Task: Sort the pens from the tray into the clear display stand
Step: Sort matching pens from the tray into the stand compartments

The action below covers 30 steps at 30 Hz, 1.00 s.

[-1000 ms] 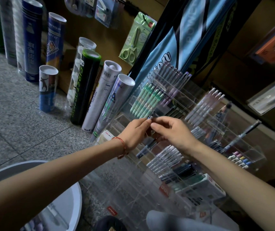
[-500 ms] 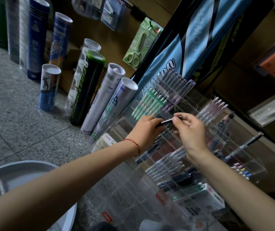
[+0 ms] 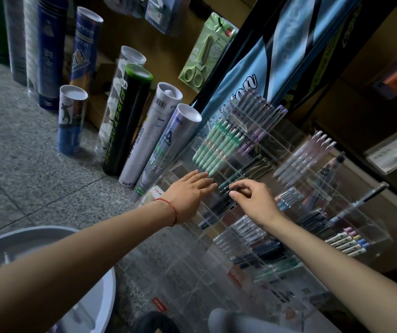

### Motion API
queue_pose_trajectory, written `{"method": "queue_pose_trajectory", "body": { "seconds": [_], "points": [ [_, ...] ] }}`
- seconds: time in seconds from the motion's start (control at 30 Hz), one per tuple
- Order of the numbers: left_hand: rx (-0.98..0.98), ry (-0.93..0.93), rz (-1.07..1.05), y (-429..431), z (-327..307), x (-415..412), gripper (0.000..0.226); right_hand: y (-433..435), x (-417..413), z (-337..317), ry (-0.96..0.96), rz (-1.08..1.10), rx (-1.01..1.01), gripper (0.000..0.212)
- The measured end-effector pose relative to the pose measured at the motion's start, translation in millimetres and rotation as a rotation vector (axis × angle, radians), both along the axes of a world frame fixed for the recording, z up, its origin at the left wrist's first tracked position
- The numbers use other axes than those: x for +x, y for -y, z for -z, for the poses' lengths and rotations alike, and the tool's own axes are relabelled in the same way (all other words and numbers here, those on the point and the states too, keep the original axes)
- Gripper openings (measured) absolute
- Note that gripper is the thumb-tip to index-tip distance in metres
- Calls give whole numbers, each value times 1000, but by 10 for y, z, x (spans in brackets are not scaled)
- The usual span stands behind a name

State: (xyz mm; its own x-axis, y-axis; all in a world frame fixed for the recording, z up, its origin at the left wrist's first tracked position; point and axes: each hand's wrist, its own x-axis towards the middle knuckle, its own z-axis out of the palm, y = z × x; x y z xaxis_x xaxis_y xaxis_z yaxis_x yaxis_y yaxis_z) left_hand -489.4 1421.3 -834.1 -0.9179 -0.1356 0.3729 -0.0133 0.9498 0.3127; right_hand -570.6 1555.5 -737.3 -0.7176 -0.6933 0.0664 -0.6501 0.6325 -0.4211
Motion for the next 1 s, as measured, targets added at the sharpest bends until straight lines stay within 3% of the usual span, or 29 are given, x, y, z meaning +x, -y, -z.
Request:
{"method": "queue_pose_trajectory", "body": {
  "seconds": [0.17,0.33,0.4,0.47,0.5,0.57,0.63,0.77,0.9,1.0],
  "points": [
    [-16,-27,0,11,13,9,58,54,29,163,-120,-68,246,26],
    [-73,9,-26,-6,24,57,64,100,3,117,-115,-48,361,34],
    [-100,-89,-29,39,96,190,62,67,65,83,-279,-139,464,40],
    [-80,-124,-55,189,205,458,56,101,242,97,-548,-358,359,38],
    [-43,-122,-87,292,329,639,54,167,396,136,-573,-482,241,34],
    [138,-28,-155,440,630,1094,49,362,753,334,-387,-684,158,28],
    [362,80,-311,516,961,1600,49,615,1128,751,-81,-797,325,25],
    [653,272,-734,547,1503,2443,39,891,1640,1994,340,-574,592,34],
    [942,205,-1101,557,1733,2764,32,844,1947,2662,409,-409,617,36],
    [980,165,-1260,583,1855,2871,30,837,2060,2852,293,-378,651,40]
  ]
}}
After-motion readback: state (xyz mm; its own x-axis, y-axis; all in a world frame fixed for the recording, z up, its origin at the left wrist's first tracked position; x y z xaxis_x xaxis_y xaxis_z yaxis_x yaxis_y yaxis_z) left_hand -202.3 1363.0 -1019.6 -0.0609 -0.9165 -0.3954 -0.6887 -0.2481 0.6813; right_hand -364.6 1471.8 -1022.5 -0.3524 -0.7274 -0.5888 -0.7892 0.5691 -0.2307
